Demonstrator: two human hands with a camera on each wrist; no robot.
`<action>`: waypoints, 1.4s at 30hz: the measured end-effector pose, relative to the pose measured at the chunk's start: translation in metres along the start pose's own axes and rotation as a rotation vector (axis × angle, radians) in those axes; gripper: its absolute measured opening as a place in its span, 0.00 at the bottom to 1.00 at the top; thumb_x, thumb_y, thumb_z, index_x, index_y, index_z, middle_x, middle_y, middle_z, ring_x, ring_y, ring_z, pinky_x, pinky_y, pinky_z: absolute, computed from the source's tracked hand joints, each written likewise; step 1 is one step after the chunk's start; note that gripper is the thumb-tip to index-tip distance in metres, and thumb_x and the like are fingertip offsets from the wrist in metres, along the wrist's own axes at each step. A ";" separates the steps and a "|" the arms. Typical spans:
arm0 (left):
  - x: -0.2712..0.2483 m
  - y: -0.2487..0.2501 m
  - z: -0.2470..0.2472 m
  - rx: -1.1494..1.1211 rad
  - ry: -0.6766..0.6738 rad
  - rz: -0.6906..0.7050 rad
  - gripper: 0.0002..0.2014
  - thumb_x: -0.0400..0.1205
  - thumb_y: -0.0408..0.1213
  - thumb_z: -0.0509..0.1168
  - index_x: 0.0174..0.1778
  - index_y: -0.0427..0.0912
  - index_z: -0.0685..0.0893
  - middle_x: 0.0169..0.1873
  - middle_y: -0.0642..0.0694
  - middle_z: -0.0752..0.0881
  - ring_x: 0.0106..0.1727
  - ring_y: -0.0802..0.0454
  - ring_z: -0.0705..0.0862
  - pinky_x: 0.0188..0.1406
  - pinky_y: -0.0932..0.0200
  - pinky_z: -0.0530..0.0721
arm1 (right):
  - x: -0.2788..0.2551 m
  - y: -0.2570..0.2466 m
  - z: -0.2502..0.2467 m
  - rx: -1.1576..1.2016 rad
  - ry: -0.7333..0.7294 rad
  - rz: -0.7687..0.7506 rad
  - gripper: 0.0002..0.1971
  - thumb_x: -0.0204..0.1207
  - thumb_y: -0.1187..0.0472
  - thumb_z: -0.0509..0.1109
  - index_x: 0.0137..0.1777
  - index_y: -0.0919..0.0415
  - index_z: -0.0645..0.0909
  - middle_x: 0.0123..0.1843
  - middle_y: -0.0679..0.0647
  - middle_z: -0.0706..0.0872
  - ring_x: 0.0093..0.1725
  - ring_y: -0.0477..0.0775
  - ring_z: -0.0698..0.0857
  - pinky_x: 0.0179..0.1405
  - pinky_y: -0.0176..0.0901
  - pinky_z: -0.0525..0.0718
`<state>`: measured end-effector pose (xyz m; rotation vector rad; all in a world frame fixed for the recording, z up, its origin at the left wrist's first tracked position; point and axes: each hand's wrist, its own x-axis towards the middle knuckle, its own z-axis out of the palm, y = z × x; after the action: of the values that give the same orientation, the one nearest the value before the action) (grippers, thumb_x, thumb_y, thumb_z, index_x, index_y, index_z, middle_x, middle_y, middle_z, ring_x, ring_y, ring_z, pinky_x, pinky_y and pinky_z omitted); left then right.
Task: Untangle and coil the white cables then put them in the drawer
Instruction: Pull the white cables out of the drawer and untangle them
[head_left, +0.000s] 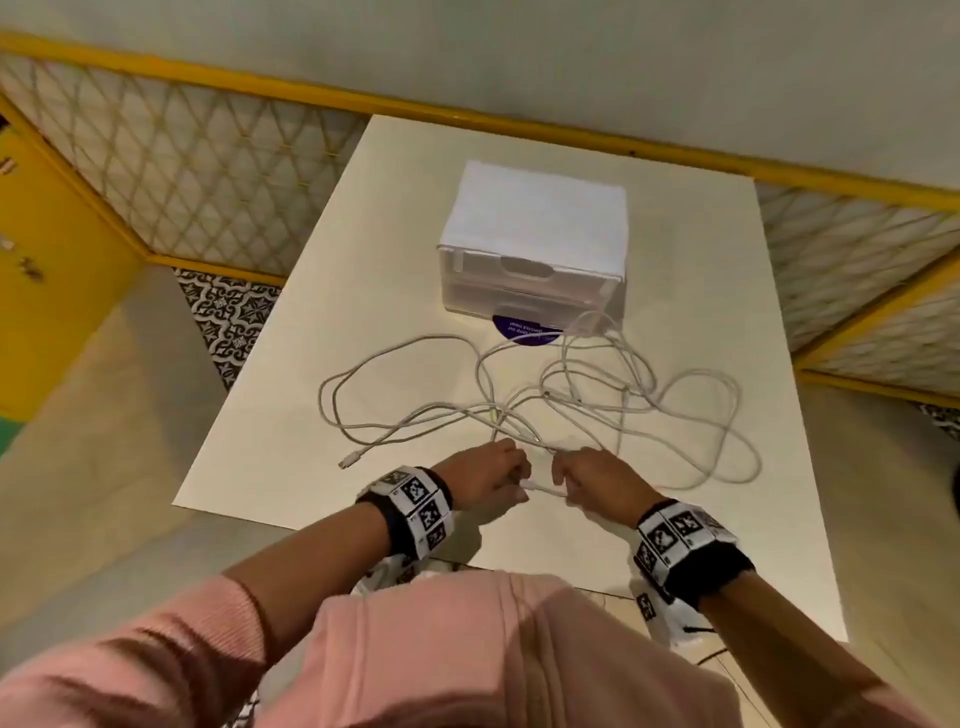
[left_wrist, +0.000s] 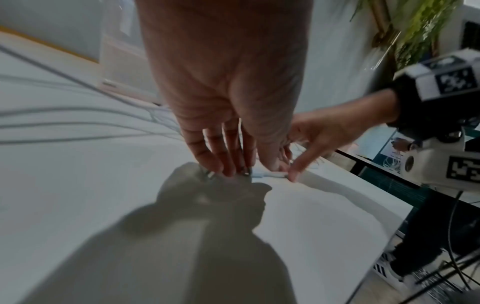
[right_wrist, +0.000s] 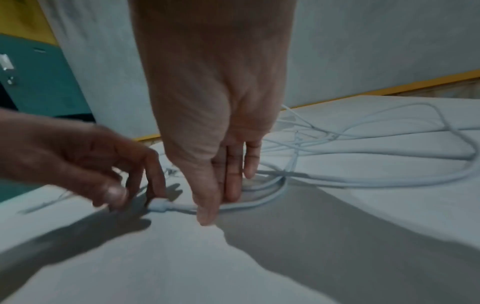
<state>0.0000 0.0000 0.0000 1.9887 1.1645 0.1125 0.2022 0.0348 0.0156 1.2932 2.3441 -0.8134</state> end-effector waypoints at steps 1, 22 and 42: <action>0.004 0.002 0.003 0.005 -0.016 -0.030 0.15 0.82 0.41 0.66 0.59 0.34 0.79 0.52 0.36 0.78 0.53 0.40 0.79 0.55 0.47 0.77 | -0.001 -0.001 -0.002 0.023 0.004 0.007 0.09 0.69 0.67 0.71 0.48 0.56 0.81 0.48 0.59 0.87 0.49 0.60 0.85 0.48 0.47 0.79; -0.061 0.051 -0.181 -0.959 0.780 0.181 0.14 0.88 0.33 0.51 0.40 0.42 0.79 0.54 0.44 0.88 0.58 0.40 0.88 0.56 0.51 0.86 | -0.015 0.021 -0.066 0.390 0.109 -0.051 0.09 0.83 0.53 0.60 0.41 0.39 0.73 0.44 0.35 0.84 0.45 0.25 0.78 0.58 0.45 0.69; -0.033 0.090 -0.180 -0.734 0.595 0.172 0.04 0.76 0.35 0.73 0.35 0.47 0.89 0.17 0.50 0.72 0.23 0.56 0.70 0.32 0.66 0.71 | -0.053 -0.067 -0.199 0.573 0.744 -0.414 0.11 0.82 0.48 0.60 0.46 0.54 0.77 0.31 0.42 0.80 0.31 0.50 0.78 0.34 0.50 0.77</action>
<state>-0.0366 0.0601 0.1913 1.4042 1.0738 1.1151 0.1685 0.0971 0.2199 1.5388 3.1883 -1.4003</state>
